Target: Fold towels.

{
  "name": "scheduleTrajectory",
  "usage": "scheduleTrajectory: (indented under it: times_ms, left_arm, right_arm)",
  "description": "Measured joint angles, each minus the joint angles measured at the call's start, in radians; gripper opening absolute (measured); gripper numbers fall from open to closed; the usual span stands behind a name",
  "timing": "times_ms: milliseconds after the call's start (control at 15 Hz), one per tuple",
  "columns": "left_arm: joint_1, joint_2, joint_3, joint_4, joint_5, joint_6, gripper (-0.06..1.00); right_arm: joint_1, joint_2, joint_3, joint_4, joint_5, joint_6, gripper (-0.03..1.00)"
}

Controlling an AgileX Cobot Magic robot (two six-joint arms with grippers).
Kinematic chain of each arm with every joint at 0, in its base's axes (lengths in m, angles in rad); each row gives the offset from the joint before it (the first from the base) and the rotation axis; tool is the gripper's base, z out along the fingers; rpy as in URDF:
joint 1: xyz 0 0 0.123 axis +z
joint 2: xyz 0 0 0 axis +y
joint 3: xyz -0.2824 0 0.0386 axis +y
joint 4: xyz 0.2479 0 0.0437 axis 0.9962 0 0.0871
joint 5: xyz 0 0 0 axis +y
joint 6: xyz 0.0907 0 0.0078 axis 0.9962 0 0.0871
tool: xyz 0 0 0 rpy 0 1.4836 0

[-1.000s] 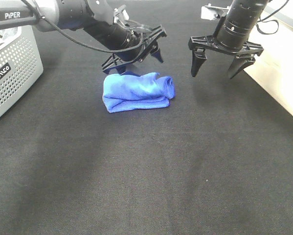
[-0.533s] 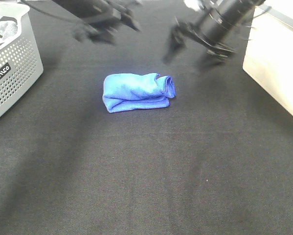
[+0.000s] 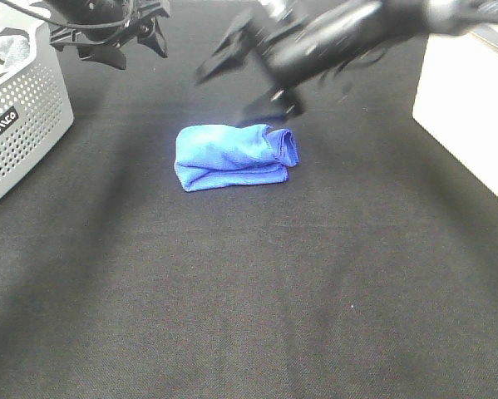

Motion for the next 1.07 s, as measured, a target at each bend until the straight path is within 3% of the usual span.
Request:
scheduleTrajectory:
  times_ms: [200,467,800,1067]
  left_arm:
    - [0.000,0.000,0.000,0.000,0.021,0.001,0.67]
    - [0.000,0.000,0.000,0.000,0.040,0.003,0.67]
    - [0.000,-0.039,0.000,0.011,0.139,0.055,0.67]
    - [0.000,-0.130,-0.001,0.064,0.298,0.102,0.67]
  right_arm:
    - [0.004,0.055,0.000,-0.004,-0.054,-0.007,0.87]
    - [-0.068,0.071,0.001,-0.076,-0.050,0.032,0.87]
    - [-0.124,0.046,0.001,-0.236,0.008,0.061,0.87]
    - [-0.127,-0.115,0.001,-0.410,0.075,0.136,0.87]
